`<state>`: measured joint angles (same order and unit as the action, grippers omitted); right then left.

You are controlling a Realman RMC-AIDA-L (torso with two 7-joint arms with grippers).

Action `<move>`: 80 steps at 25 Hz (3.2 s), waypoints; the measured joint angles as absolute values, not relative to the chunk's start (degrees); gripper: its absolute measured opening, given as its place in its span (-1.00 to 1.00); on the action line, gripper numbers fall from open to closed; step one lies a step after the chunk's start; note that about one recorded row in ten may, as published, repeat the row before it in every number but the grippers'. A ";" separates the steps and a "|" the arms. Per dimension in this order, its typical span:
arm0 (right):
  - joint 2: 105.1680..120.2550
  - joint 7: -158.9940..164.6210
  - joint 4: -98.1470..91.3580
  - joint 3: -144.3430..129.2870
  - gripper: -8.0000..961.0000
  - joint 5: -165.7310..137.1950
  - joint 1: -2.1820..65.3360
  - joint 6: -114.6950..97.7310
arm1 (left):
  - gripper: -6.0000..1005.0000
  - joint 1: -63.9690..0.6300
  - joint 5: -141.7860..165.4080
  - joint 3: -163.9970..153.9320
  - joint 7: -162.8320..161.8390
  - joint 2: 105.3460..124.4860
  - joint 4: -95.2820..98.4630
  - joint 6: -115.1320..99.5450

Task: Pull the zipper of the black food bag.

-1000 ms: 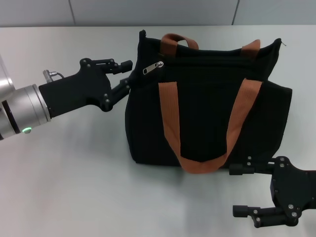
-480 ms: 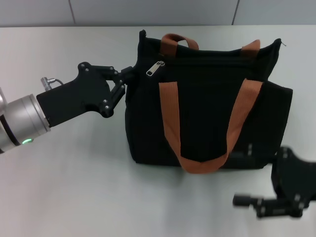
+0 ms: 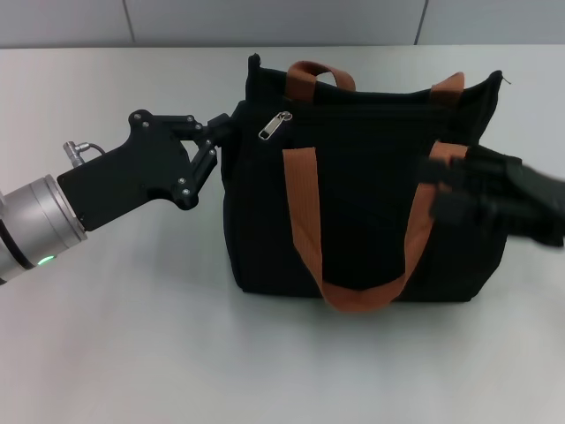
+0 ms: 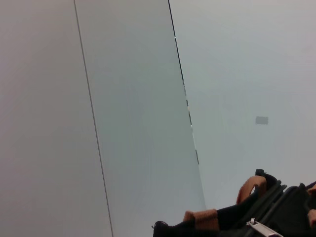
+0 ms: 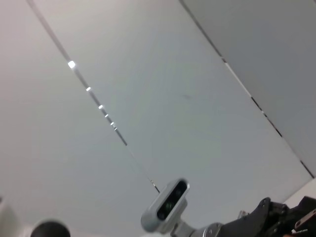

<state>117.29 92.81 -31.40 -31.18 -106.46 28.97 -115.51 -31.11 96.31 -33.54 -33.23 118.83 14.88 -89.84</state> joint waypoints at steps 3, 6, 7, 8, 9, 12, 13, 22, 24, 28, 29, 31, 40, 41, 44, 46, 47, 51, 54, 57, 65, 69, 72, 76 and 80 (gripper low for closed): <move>116.77 100.87 -32.11 -31.32 0.59 -106.08 31.57 -114.03 | -0.96 -31.04 96.23 -33.56 -33.21 118.82 14.86 -90.13; 116.34 107.69 -33.06 -31.68 0.58 -106.21 34.35 -112.79 | -0.96 -31.02 96.23 -33.58 -33.20 118.82 14.85 -90.68; 116.09 111.88 -33.97 -32.13 0.58 -106.35 36.17 -111.92 | -0.96 -31.02 96.23 -33.59 -33.20 118.82 14.85 -90.95; 116.09 111.88 -33.97 -32.13 0.57 -106.35 36.17 -111.92 | -0.96 -31.02 96.23 -33.58 -33.19 118.82 14.85 -91.23; 115.98 113.48 -34.42 -32.60 0.57 -106.42 36.90 -111.43 | -0.96 -31.02 96.23 -33.57 -33.19 118.82 14.85 -91.43; 115.76 118.25 -35.89 -35.98 0.48 -106.64 39.33 -108.80 | -0.96 -31.24 96.15 -33.57 -33.17 118.82 14.85 -92.15; 115.69 120.01 -36.29 -37.30 0.43 -106.77 40.12 -107.45 | -0.96 -31.24 96.15 -33.57 -33.17 118.82 14.85 -92.15; 114.79 130.54 -36.76 -45.30 0.13 -108.93 45.13 -97.69 | -0.96 -32.04 95.98 -33.57 -32.34 118.83 15.10 -92.82; 114.79 131.18 -36.75 -45.37 0.11 -109.43 45.41 -97.05 | -0.96 -32.06 95.85 -33.57 -32.34 118.83 15.13 -92.82; 114.91 132.61 -36.51 -45.52 0.08 -110.73 46.38 -95.90 | -0.96 -32.18 95.53 -33.69 -32.34 118.82 15.29 -92.84; 114.99 132.67 -36.50 -45.52 0.07 -110.77 46.51 -95.81 | -0.96 -32.20 95.53 -33.74 -32.34 118.83 15.31 -92.86; 115.10 132.98 -36.51 -45.72 0.04 -110.79 46.70 -95.38 | -0.96 -32.32 95.51 -33.87 -32.34 118.83 15.32 -92.89; 115.22 134.07 -36.80 -50.62 -0.02 -110.83 47.99 -91.69 | -0.96 -32.94 95.45 -34.16 -32.59 118.83 15.47 -93.77; 115.23 134.09 -36.80 -51.17 -0.02 -110.83 48.18 -91.30 | -0.96 -33.02 95.44 -34.19 -32.70 118.83 15.47 -93.81; 115.29 134.10 -36.87 -52.38 -0.05 -110.83 48.80 -90.25 | -0.96 -33.24 95.45 -34.20 -32.92 118.83 15.47 -94.37; 115.30 134.11 -36.95 -52.74 -0.08 -110.83 49.20 -89.90 | -0.96 -33.43 95.45 -34.19 -32.96 118.83 15.47 -95.10; 115.31 134.12 -36.98 -52.87 -0.09 -110.83 49.38 -89.83 | -0.96 -33.54 95.45 -34.19 -32.99 118.82 15.47 -95.46; 115.31 134.09 -37.18 -53.59 -0.14 -110.83 49.81 -89.63 | -0.95 -34.15 95.45 -34.04 -33.13 118.83 15.47 -95.85; 115.32 133.93 -37.60 -53.70 -0.17 -110.83 49.85 -89.53 | -0.95 -34.96 95.51 -34.19 -33.25 118.83 15.25 -95.79; 115.45 133.81 -37.90 -53.97 -0.19 -110.83 49.92 -89.35 | -0.95 -35.86 95.68 -34.31 -33.31 118.99 15.04 -95.25; 116.06 133.69 -39.13 -54.93 -0.22 -110.84 49.92 -88.98 | -0.95 -36.68 95.68 -34.37 -34.10 119.09 14.96 -94.62; 116.17 133.57 -39.31 -55.53 -0.32 -110.83 49.89 -88.54 | -0.95 -37.11 95.67 -34.37 -34.38 119.10 14.94 -94.57; 116.20 133.52 -40.11 -55.75 -0.38 -110.82 49.44 -88.47 | -0.96 -36.61 95.56 -34.26 -34.45 119.05 14.94 -94.76; 116.20 133.51 -41.12 -55.75 -0.46 -110.82 48.99 -88.55 | -0.96 -35.92 95.53 -34.02 -34.55 118.89 15.08 -95.08; 116.20 133.19 -41.47 -55.89 -0.53 -110.82 48.75 -88.44 | -0.96 -35.52 95.53 -33.97 -34.59 118.85 14.96 -95.18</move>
